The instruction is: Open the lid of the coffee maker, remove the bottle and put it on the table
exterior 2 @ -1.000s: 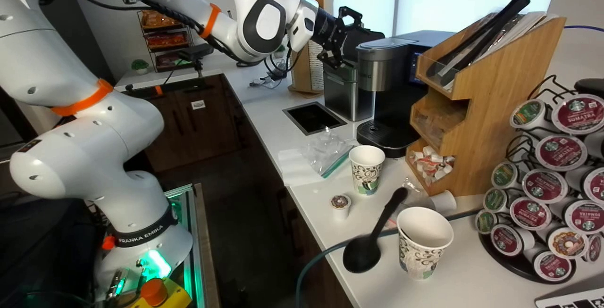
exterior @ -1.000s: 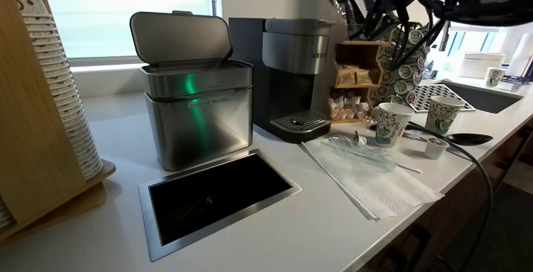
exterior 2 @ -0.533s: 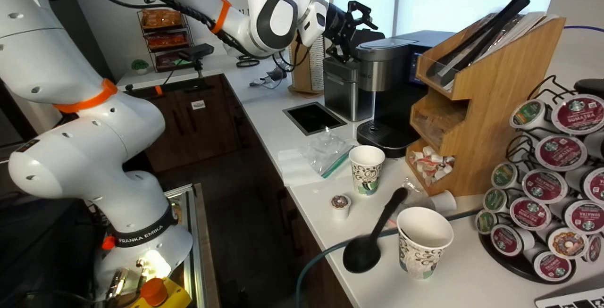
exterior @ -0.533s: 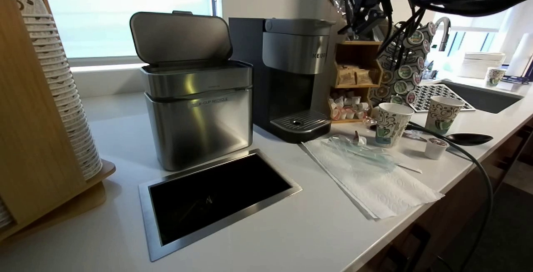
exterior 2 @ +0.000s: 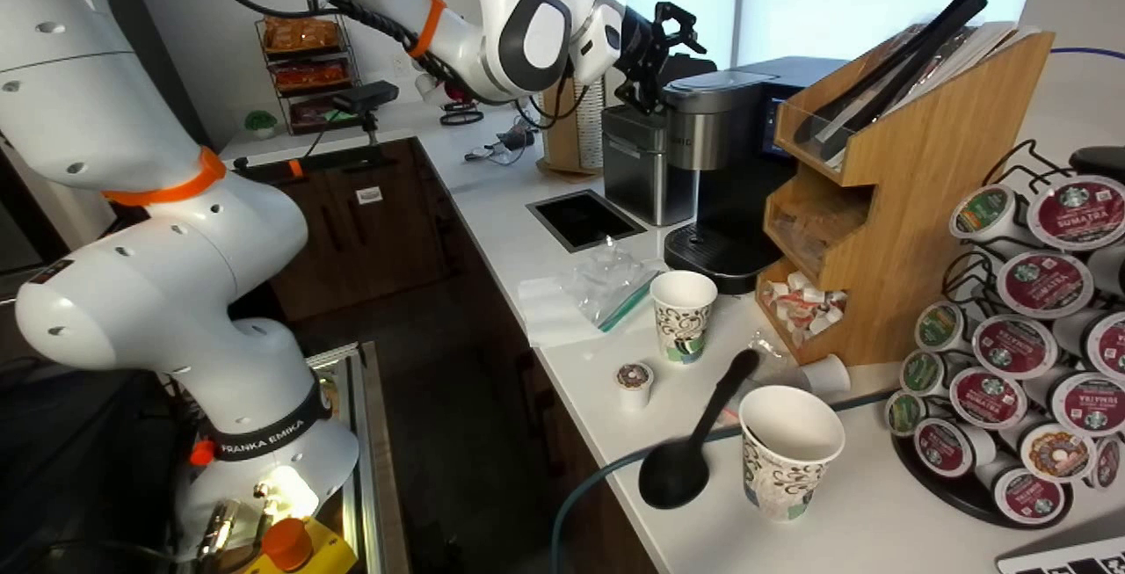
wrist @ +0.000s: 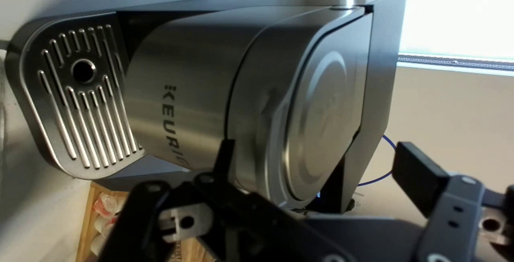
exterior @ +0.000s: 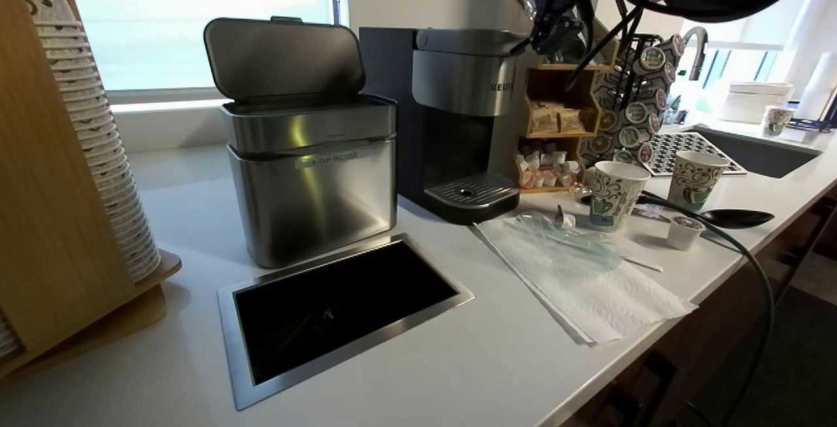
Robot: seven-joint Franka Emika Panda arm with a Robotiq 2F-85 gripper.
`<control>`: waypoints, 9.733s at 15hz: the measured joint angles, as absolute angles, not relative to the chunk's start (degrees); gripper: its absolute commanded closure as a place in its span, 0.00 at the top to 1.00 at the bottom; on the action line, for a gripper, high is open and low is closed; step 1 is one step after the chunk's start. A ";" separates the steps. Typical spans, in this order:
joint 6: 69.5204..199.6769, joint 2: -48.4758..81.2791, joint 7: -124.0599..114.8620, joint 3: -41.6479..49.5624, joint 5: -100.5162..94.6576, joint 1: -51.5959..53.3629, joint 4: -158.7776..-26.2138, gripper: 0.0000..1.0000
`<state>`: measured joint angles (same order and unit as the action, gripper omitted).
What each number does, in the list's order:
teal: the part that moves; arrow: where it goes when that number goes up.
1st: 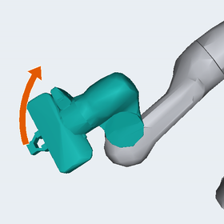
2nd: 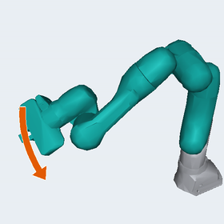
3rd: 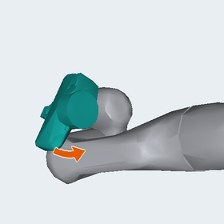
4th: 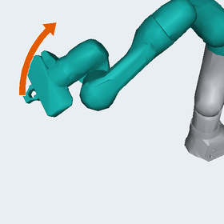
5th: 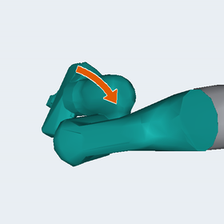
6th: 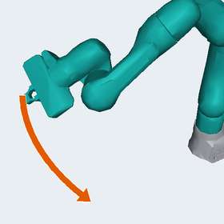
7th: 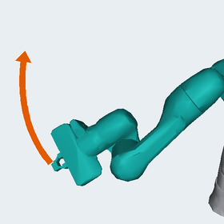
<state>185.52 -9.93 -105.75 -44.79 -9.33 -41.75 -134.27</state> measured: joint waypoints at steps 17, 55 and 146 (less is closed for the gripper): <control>186.53 -10.45 -99.56 -45.45 -11.90 -45.54 -119.77 1.00; 115.55 -15.62 -10.46 6.81 16.01 2.68 -112.73 1.00; 109.12 -19.42 10.14 -2.08 14.26 4.30 -111.24 0.28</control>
<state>109.12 -19.42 10.14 -2.08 14.26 4.30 -111.24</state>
